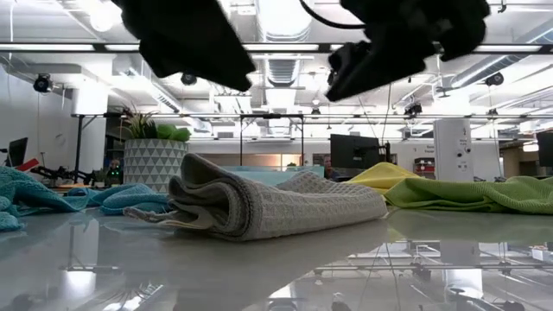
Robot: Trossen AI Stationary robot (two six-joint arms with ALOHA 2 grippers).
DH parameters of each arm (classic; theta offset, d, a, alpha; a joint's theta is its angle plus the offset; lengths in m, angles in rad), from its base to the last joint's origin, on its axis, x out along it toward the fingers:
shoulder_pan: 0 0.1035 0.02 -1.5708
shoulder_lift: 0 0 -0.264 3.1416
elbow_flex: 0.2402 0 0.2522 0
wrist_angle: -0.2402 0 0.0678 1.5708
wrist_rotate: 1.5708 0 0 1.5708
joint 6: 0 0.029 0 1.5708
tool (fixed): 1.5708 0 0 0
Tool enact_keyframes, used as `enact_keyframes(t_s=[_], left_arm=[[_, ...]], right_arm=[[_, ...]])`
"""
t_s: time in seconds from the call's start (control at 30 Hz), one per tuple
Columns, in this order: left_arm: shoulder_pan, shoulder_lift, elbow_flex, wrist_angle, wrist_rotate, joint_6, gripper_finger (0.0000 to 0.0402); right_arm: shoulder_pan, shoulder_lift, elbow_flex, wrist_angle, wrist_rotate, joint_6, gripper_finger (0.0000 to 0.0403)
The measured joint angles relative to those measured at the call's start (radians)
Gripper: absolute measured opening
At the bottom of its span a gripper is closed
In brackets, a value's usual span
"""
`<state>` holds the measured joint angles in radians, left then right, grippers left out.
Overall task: Fold microfiber towels
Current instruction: Fold the gray microfiber cloth
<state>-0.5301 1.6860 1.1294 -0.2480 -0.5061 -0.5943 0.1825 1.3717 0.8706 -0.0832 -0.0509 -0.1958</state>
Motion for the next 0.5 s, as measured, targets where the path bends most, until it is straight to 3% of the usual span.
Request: enact_keyframes(t_s=[0.17,0.33,0.5], left_arm=[[0.012,-0.005,-0.008,-0.083,0.075,0.101,0.0121],[0.035,-0.007,-0.019,-0.089,0.125,0.103,0.0097],[0.031,-0.006,-0.05,-0.041,0.136,0.029,0.0066]], right_arm=[[-0.04,-0.027,-0.1,0.136,-0.001,-0.006,0.0151],[-0.075,0.011,-0.152,0.307,-0.006,0.005,0.0151],[-0.079,0.112,-0.161,0.394,-0.082,0.013,0.0141]])
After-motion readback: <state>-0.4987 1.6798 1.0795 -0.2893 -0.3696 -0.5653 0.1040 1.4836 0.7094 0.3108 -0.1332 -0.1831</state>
